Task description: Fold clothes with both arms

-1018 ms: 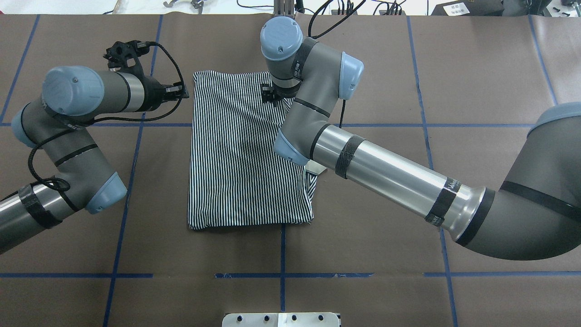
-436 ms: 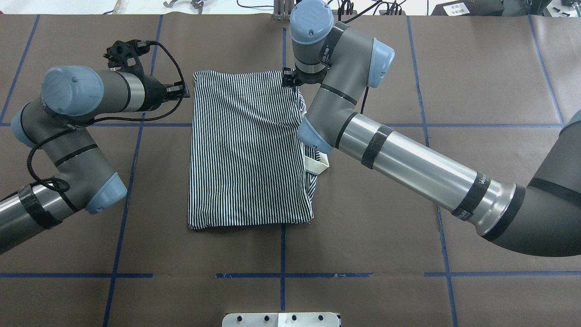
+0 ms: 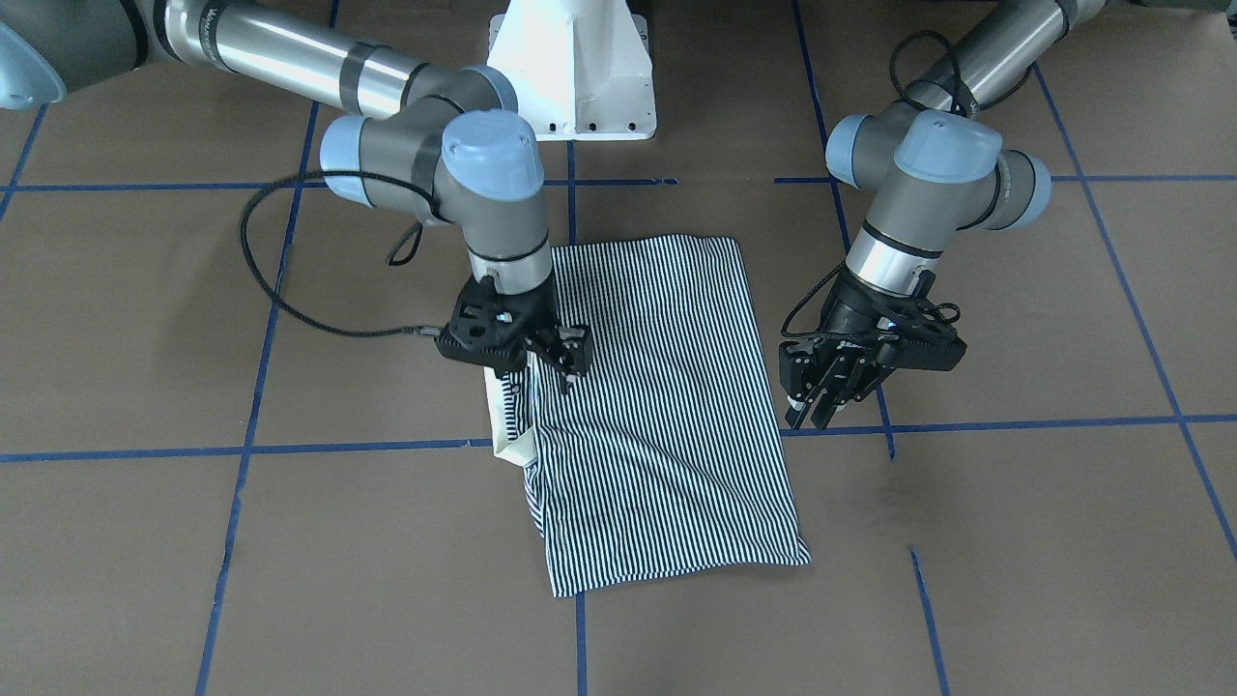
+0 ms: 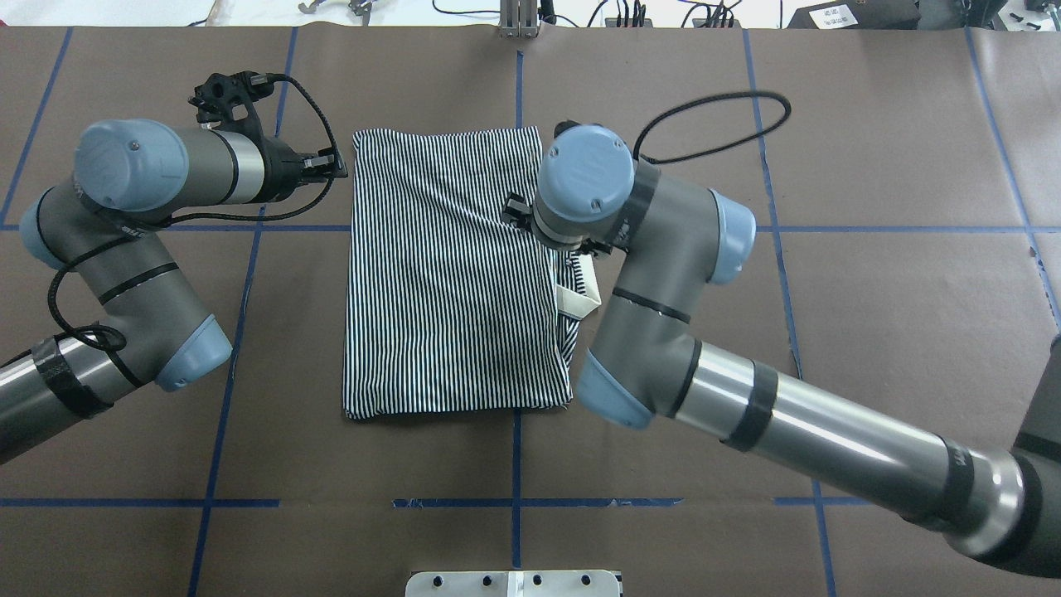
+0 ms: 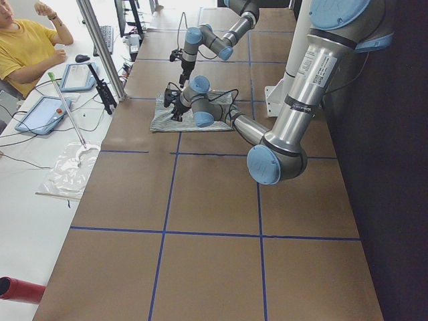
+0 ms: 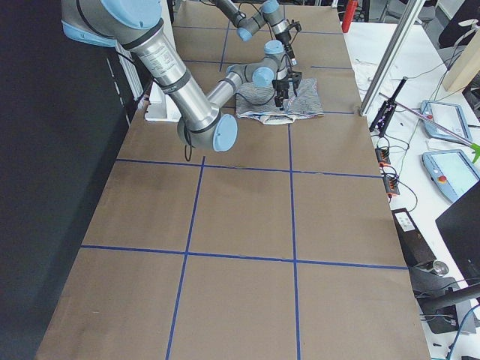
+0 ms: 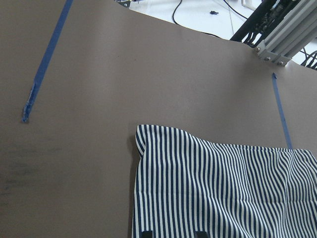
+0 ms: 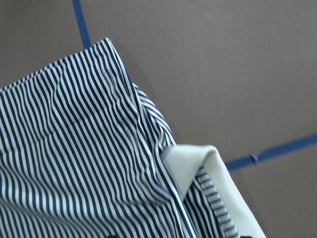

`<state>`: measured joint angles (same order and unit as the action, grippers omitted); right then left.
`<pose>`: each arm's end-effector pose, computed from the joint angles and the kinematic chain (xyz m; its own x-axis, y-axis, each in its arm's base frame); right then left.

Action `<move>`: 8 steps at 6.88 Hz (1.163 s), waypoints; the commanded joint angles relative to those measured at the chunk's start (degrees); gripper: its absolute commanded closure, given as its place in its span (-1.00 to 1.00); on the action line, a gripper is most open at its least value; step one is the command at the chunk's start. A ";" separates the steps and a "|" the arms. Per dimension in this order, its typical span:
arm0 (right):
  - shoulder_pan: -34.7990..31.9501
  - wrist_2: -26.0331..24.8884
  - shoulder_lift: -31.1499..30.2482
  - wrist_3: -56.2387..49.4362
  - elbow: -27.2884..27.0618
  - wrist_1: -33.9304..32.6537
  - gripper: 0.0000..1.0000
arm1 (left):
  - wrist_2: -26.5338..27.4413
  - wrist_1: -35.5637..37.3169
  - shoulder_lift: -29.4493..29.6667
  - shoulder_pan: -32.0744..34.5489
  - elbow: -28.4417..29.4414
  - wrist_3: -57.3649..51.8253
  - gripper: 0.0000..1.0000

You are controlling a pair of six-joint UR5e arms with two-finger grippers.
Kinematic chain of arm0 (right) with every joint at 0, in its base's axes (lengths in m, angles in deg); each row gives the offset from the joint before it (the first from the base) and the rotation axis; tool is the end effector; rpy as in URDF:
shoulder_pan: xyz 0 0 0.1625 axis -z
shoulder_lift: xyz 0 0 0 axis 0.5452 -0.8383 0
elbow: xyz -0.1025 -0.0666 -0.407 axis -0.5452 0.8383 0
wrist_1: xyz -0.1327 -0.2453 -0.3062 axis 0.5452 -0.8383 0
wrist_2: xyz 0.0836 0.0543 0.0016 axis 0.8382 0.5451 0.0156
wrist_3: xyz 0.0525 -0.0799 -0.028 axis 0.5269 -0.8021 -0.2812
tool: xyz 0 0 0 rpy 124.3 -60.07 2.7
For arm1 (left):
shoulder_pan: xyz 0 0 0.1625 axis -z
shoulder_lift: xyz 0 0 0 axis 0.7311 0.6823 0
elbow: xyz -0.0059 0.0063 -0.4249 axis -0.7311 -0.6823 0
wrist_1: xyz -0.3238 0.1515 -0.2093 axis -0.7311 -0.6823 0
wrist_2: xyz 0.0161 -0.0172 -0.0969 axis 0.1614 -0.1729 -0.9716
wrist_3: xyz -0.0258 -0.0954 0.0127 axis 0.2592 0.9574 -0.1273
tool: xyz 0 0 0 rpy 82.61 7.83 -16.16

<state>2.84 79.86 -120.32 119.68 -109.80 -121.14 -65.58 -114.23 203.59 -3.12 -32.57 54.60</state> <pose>-0.5662 -0.4713 0.2063 0.5385 0.3800 0.7521 -0.4613 0.8799 -0.1143 0.3980 -0.5477 0.3369 0.4365 -0.0430 -0.8987 0.4910 0.8484 0.1979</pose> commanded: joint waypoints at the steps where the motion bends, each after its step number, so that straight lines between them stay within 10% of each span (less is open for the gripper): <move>1: 7.93 -4.24 -4.90 10.36 -9.60 -8.46 -0.54 | 0.07 0.00 0.03 0.00 -0.06 0.00 0.18; 8: 12.45 -5.05 -4.12 17.08 -7.61 -7.98 -0.55 | 0.07 0.00 0.03 0.00 0.12 0.09 0.15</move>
<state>15.29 74.94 -124.90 136.94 -118.28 -129.48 -65.51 -114.23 203.59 -3.12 -32.46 54.63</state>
